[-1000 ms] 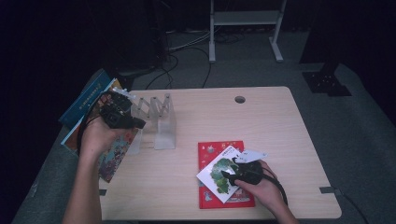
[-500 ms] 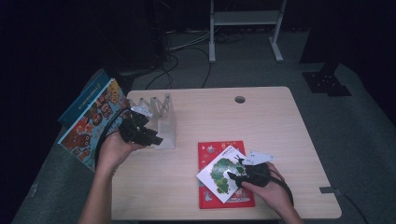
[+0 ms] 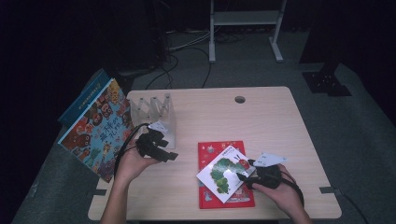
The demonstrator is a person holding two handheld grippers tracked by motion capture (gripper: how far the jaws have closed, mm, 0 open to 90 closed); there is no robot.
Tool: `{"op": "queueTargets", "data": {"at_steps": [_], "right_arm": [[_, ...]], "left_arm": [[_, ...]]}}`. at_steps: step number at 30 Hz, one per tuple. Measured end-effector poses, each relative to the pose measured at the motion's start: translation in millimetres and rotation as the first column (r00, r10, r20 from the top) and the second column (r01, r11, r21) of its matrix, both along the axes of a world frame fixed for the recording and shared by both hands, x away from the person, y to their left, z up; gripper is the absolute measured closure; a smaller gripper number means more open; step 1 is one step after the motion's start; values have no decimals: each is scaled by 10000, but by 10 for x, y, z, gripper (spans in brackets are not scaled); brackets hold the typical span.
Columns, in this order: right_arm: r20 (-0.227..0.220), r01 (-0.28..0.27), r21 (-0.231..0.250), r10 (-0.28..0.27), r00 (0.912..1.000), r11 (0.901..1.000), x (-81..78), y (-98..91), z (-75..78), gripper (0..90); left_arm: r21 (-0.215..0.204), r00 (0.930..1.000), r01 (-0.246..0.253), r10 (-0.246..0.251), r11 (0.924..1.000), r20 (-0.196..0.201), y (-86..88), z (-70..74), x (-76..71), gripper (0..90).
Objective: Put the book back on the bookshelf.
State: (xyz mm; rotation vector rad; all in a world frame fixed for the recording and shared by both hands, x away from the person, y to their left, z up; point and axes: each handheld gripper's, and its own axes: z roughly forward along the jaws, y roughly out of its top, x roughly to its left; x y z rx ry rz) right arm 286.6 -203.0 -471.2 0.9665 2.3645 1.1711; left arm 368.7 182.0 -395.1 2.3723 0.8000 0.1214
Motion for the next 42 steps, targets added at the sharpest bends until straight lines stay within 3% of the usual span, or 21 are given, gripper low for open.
{"op": "queueTargets", "data": {"at_steps": [6, 9, 13, 26, 42], "right_arm": [[-116, 49, -51, -50, 9999, 10000, -28, -70, -49, 288], [-101, 27, -160, -29, 9999, 9999, -40, -107, -91, 286], [-144, 103, 148, -101, 9998, 9998, -62, -122, -142, 281], [-115, -2, -146, 0, 9999, 9999, -123, -139, -172, 266], [-196, 299, -202, -303, 9994, 9994, -47, 242, -178, 285]], "left_arm": [[-174, 9998, 185, -187, 9997, -105, -73, -157, -9, 228], [-35, 9993, 351, -351, 9994, -161, -112, -219, -10, 204], [-72, 9990, 434, -435, 9990, -36, -136, -268, -26, 185], [-62, 9978, 605, -606, 9982, -252, -180, -390, -80, 184], [-131, 9962, 729, -734, 9973, -463, -215, -459, -66, 182]]}}
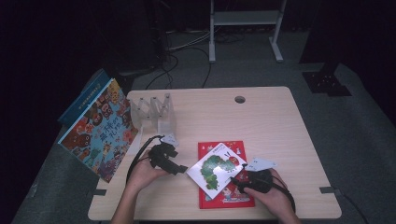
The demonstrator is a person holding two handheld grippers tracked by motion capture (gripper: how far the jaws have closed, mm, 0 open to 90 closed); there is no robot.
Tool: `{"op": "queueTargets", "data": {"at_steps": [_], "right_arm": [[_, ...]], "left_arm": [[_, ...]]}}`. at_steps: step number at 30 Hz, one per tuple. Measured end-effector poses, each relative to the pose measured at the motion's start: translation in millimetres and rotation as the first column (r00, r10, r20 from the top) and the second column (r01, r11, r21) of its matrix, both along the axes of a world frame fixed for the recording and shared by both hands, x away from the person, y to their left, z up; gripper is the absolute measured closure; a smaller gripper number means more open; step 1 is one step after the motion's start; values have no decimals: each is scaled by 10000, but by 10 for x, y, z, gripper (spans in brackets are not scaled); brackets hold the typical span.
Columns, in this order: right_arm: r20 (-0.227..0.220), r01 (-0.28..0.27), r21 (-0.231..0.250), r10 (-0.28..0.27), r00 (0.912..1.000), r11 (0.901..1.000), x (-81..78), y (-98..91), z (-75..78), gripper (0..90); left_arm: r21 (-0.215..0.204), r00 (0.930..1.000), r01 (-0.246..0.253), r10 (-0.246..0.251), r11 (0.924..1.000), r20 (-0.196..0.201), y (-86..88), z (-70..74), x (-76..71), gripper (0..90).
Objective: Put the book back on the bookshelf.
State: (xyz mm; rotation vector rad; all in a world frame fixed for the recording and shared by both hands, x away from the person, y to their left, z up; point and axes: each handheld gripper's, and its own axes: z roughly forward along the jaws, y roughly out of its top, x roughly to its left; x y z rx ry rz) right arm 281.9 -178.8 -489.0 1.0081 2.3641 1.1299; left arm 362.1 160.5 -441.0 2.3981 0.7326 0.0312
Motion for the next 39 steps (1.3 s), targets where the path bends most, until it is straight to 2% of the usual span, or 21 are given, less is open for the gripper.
{"op": "queueTargets", "data": {"at_steps": [5, 12, 17, 19, 23, 25, 26, 30, 34, 39], "right_arm": [[7, 234, 5, -234, 9997, 9997, 21, 122, 2, 285], [81, 210, -218, -208, 9998, 9995, 53, 242, -11, 289], [192, 183, -280, -178, 9997, 9994, 63, 186, -4, 304], [107, 265, 76, -266, 9996, 9996, 122, 96, 24, 306], [137, 403, 223, -406, 9991, 9989, 219, 24, 47, 312], [-37, 407, 484, -406, 9992, 9980, 286, 3, 56, 315], [-123, 341, 455, -336, 9994, 9984, 351, 17, 62, 324], [-363, 106, 632, -84, 9993, 9979, 425, 51, 57, 329], [-496, -2, 726, 38, 9988, 9974, 441, 68, 30, 323], [-580, -121, 612, 156, 9982, 9981, 392, 53, 45, 329]], "left_arm": [[-124, 10000, 0, -1, 9999, -43, -14, -20, 8, 182], [-193, 9998, 36, -40, 9998, -210, -58, -65, 16, 175], [-128, 9995, 137, -141, 9998, -290, -100, -91, 9, 171], [-52, 9994, 206, -207, 9998, -263, -105, -89, 9, 169], [-57, 9994, 203, -204, 9998, -271, -108, -87, 10, 169], [-58, 9994, 218, -219, 9997, -268, -109, -86, 8, 169], [-62, 9994, 220, -222, 9997, -259, -109, -85, 8, 169], [-45, 9993, 225, -226, 9997, -286, -109, -88, 7, 169], [-38, 9993, 223, -224, 9997, -282, -99, -89, 1, 169], [-10, 9993, 202, -202, 9998, -320, -99, -94, 0, 169]]}}
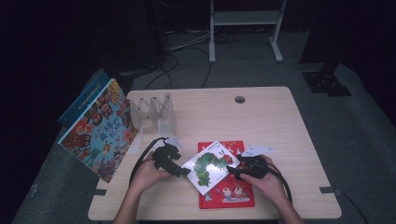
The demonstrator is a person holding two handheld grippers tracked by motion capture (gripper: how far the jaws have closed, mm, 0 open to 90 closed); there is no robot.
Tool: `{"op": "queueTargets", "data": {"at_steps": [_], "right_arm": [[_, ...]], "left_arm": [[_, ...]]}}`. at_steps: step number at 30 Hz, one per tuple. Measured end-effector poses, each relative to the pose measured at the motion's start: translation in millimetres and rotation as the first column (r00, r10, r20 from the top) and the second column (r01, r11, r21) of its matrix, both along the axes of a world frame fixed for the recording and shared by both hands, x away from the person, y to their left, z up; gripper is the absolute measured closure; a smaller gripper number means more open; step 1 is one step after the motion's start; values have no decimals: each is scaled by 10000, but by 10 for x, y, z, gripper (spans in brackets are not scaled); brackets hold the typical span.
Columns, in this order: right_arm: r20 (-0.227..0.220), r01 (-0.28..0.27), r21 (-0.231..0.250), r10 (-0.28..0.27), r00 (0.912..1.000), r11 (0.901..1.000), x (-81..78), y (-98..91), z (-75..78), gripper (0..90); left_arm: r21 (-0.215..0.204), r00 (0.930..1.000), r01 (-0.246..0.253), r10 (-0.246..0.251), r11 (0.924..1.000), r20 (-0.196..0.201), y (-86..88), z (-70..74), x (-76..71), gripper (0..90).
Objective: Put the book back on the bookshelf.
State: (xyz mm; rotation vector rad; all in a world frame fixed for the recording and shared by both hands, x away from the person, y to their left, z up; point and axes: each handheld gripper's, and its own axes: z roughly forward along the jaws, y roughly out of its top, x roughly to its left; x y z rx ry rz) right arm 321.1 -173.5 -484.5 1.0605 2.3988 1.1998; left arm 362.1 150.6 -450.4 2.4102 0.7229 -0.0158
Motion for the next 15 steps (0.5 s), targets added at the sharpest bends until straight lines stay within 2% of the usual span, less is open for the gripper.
{"op": "queueTargets", "data": {"at_steps": [5, 7, 8, 15], "right_arm": [[0, -213, 163, 213, 9998, 9996, -137, 28, -23, 322], [-59, -329, -225, 328, 9994, 9992, -193, 53, -41, 316], [177, -329, -500, 338, 9993, 9982, -256, 74, -66, 318], [350, -445, -606, 467, 9983, 9972, -418, 139, -77, 314]], "left_arm": [[16, 10000, 4, -4, 10000, -94, 0, -2, 3, 169], [11, 9999, -2, 2, 10000, -120, 1, -7, 3, 169], [5, 9999, 3, -3, 10000, -137, 1, -9, 4, 169], [-27, 9995, 32, -33, 10000, -304, -11, -43, 9, 169]]}}
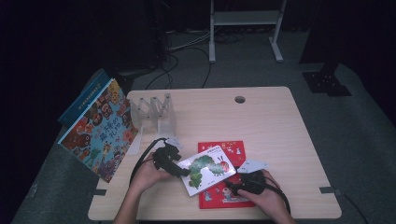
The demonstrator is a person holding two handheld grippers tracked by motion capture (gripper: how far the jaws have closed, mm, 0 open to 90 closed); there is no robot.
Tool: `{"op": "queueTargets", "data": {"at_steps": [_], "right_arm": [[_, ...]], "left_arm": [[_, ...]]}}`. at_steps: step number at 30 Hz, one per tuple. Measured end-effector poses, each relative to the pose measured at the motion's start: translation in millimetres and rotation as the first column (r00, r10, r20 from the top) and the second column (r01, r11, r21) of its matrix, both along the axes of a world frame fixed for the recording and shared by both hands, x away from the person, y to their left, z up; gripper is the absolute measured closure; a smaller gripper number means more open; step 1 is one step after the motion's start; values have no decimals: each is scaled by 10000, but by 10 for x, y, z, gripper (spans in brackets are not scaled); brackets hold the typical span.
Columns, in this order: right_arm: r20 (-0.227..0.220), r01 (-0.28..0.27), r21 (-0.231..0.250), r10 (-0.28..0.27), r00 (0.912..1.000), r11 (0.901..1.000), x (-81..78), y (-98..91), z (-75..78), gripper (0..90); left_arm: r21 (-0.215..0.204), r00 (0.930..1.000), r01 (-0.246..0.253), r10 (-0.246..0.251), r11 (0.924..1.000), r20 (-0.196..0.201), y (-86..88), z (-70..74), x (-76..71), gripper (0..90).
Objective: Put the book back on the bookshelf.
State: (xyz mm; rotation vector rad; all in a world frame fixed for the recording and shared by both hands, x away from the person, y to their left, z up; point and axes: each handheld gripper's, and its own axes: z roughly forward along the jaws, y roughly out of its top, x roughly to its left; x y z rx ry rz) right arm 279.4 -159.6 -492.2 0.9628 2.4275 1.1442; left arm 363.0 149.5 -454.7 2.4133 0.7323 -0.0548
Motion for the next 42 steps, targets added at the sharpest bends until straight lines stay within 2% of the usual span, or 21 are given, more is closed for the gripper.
{"op": "queueTargets", "data": {"at_steps": [10, 18, 27, 37, 42], "right_arm": [[151, 158, 21, -158, 9998, 9999, 29, 31, -15, 308], [240, 340, 11, -340, 9991, 9994, -5, 81, -31, 252], [250, 589, -24, -589, 9980, 9983, 35, 89, -40, 199], [244, 1013, -55, -1012, 9946, 9948, 204, 39, -34, 204], [145, 839, -117, -838, 9964, 9964, 125, 60, -7, 255]], "left_arm": [[22, 9996, 35, -34, 10000, -271, -19, -87, 35, 147], [13, 9986, 161, -160, 9999, -502, -75, -132, 20, 104], [-47, 9968, 237, -240, 9997, -760, -105, -160, 10, 86], [-80, 9960, 239, -245, 9997, -861, -137, -168, 0, 76], [-113, 9957, 150, -159, 9998, -915, -131, -175, -2, 76]]}}
